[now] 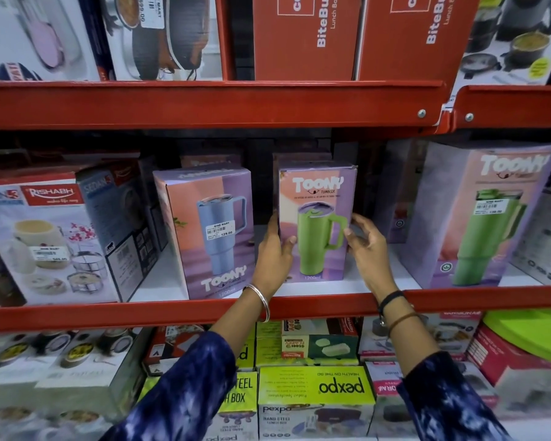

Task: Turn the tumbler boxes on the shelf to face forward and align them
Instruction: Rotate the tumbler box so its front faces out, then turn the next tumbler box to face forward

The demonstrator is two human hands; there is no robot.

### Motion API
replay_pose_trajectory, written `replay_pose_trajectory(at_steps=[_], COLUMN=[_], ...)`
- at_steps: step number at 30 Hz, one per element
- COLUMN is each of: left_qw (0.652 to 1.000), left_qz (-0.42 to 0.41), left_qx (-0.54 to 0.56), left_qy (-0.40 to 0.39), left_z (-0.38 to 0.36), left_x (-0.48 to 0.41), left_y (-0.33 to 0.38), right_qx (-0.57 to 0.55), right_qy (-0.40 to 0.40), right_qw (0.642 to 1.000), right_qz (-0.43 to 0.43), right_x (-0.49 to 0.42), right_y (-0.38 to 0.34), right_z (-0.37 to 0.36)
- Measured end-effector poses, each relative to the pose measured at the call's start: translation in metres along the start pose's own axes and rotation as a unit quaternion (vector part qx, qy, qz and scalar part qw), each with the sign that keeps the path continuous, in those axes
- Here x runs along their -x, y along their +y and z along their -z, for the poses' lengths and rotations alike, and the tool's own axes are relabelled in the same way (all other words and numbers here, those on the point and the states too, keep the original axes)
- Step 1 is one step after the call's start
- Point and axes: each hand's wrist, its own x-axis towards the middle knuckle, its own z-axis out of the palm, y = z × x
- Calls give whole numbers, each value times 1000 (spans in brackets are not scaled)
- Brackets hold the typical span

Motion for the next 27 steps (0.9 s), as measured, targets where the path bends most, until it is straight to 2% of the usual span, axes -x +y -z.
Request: replay_pose_trajectory(at_steps=[6, 10, 12, 17, 24, 27], left_qw=[999, 997, 992, 979, 955, 951], left_qz=[4, -77, -127, -187, -207, -181], left_qx=[16, -8, 9, 28, 55, 77], left_qy=[-51, -10, 16, 79, 206, 237], left_z=[12, 22, 30, 64, 128, 150], left_x=[11, 36, 52, 73, 74, 65], left_y=[3, -2, -5, -19, -45, -57], right_qx=[66, 135, 131, 111, 41, 29], right_qy=[44, 105, 113, 89, 11, -9], right_qw=[997, 985, 984, 984, 994, 996], right_qz=[-2, 34, 51, 110, 96, 83], right_x=[15, 45, 61, 98, 131, 140], right_y=[-2, -14, -21, -39, -57, -59], right_z=[-5, -29, -48, -102, -168, -188])
